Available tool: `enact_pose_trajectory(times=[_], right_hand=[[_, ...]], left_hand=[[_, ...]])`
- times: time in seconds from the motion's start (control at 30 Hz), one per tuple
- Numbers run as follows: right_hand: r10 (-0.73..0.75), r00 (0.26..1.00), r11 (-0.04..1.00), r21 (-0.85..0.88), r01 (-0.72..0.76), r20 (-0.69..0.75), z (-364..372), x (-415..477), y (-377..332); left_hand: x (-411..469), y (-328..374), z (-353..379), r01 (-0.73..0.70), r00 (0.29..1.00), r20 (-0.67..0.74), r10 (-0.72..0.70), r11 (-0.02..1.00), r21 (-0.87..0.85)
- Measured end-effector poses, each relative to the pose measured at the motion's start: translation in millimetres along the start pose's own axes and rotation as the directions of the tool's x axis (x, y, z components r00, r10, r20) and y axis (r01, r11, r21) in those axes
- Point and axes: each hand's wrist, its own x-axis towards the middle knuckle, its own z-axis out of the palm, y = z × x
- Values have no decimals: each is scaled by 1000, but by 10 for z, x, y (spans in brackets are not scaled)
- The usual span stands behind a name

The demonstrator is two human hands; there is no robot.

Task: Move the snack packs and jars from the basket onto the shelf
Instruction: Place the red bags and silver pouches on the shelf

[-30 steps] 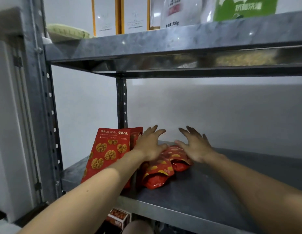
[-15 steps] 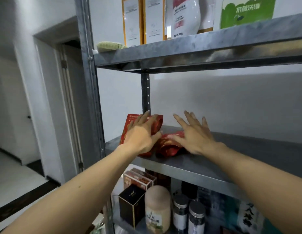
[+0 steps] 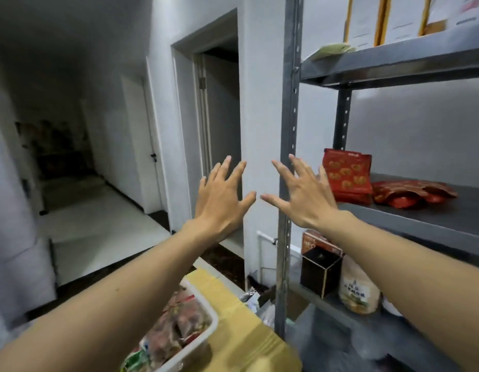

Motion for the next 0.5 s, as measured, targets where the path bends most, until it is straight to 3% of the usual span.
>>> enact_pose_trajectory(times=[0.23,0.5], right_hand=[[-152,985,976,170,136,86,516,50,-1329],[-365,903,883,392,259,226,1383,261,-2381]], left_hand=[[-584,-1144,-471,161,987,14,-162,985,60],[-1127,-2310,-471,443,896,36,-442,896,-29]])
